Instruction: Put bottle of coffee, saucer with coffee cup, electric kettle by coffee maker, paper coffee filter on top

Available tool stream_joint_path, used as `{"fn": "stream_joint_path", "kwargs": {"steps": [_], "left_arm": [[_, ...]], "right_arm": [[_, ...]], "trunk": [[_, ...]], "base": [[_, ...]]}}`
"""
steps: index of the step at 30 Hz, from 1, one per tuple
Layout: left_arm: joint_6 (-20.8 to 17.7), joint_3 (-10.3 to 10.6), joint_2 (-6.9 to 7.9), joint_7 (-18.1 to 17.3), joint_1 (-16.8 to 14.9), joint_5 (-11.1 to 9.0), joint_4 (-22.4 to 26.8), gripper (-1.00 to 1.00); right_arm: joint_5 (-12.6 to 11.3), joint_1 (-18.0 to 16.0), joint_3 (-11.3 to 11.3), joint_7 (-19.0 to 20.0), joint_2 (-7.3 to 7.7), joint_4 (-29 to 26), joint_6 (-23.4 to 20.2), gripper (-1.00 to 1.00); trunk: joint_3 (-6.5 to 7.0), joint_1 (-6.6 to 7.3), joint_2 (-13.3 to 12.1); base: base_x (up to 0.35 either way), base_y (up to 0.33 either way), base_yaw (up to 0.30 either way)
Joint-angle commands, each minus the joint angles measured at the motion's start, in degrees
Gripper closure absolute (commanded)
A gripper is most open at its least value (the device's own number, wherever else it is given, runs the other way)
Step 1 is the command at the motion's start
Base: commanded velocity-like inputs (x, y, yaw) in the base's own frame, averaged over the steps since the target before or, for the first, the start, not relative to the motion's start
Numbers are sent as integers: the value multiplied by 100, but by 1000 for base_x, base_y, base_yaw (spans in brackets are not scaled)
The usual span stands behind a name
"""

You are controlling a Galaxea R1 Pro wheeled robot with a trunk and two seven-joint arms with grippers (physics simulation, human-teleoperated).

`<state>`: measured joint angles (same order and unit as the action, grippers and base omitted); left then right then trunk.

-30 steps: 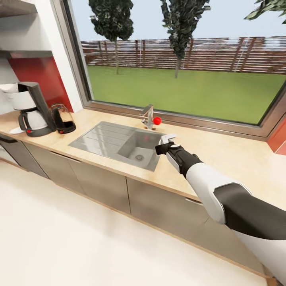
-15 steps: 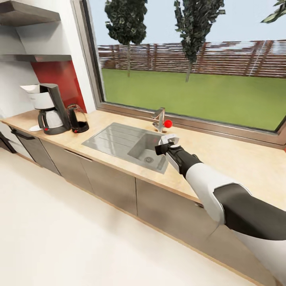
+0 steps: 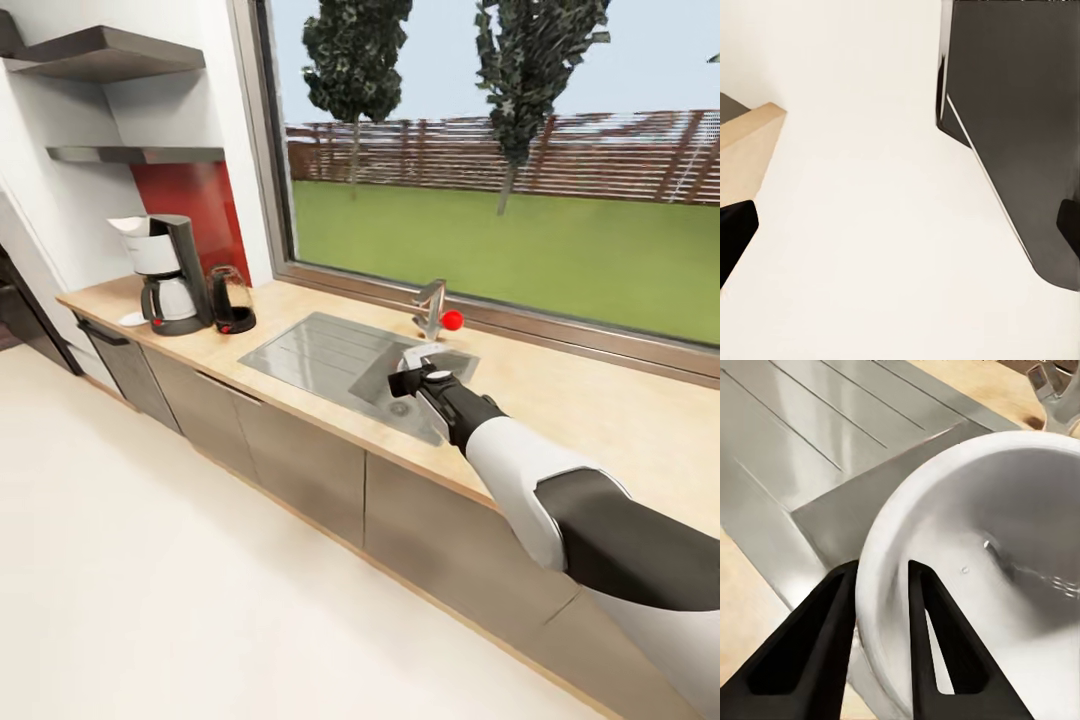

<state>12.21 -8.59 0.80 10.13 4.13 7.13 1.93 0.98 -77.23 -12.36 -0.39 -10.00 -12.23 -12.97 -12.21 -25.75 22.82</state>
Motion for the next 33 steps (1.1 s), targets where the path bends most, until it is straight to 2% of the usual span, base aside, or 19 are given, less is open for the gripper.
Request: {"fn": "stream_joint_path", "kwargs": {"steps": [1,9,33], "left_arm": [[10,-47,-1,15,1,60,8,-100],[10,-46,5,15,0,60,8,-100],[-34,-47,4,24,0,59,168,-100]], "right_arm": [[5,12,-21,9,0,-12,-22,100],[-1,115,-21,36,0,-16,216,100],[-10,121,-21,47,0,-16,242,100]], "trunk": [[-2,-3,10],[53,-3,10],[241,-3,10]], "base": [[0,0,189],[0,0,188],[0,0,142]]}}
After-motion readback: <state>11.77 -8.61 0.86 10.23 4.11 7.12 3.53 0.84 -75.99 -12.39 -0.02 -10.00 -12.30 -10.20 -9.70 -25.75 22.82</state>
